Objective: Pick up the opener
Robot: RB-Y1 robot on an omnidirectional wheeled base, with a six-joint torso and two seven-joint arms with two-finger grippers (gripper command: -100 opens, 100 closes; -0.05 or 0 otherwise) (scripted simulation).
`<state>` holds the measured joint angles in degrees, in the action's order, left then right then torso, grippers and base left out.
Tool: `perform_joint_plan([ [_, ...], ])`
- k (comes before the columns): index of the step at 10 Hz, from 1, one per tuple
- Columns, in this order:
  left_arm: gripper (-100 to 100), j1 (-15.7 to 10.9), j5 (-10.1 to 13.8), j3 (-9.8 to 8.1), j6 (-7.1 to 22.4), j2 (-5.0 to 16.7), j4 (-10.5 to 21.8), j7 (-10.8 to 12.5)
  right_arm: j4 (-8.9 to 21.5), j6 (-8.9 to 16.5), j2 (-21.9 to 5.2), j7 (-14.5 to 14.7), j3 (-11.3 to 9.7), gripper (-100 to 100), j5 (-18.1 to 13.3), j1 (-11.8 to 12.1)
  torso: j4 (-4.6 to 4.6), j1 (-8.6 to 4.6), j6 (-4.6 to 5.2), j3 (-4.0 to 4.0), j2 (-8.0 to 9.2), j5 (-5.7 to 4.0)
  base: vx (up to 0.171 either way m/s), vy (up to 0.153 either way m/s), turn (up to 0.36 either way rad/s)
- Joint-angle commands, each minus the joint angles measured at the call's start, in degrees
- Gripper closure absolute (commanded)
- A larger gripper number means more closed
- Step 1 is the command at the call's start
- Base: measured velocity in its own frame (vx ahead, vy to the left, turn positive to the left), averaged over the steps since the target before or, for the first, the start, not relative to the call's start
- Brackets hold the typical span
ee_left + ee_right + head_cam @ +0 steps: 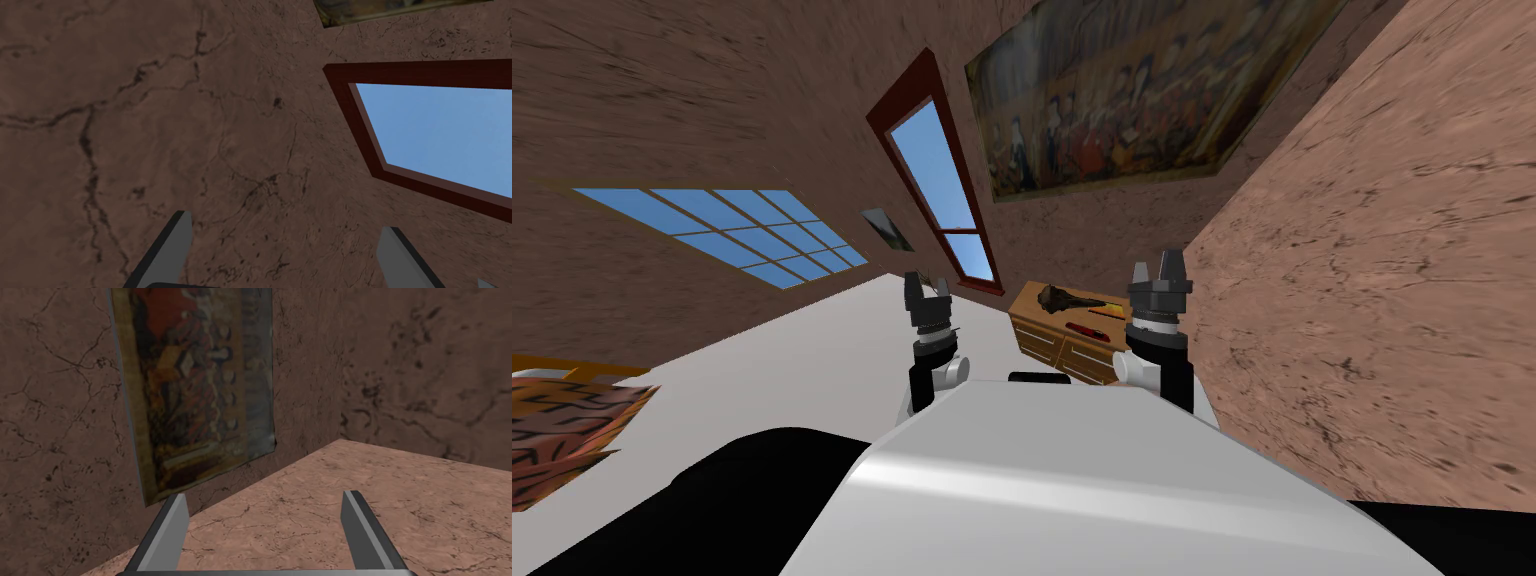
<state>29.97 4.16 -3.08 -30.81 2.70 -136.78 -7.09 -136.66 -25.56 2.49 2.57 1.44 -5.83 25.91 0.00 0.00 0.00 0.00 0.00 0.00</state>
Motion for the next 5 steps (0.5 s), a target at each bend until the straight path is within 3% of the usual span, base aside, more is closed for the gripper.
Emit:
perform_joint_plan([
  [1, 0, 0.0, 0.0, 0.0, 0.0, 0.0, 0.0, 0.0, 0.6, 0.0, -2.8, 0.1, -0.1, -100, -0.3, 0.2, 0.0, 0.0, 0.0, 0.0, 0.0, 0.0, -0.031, 0.014, 0.0],
  [5, 0, 0.0, 0.0, 0.0, 0.0, 0.0, 0.0, 0.0, 3.2, -0.2, -9.4, 0.5, -0.7, -100, -1.5, 0.8, 0.07, 0.11, 0.0, 0.16, 0.28, 0.03, -0.074, 0.03, 0.004],
])
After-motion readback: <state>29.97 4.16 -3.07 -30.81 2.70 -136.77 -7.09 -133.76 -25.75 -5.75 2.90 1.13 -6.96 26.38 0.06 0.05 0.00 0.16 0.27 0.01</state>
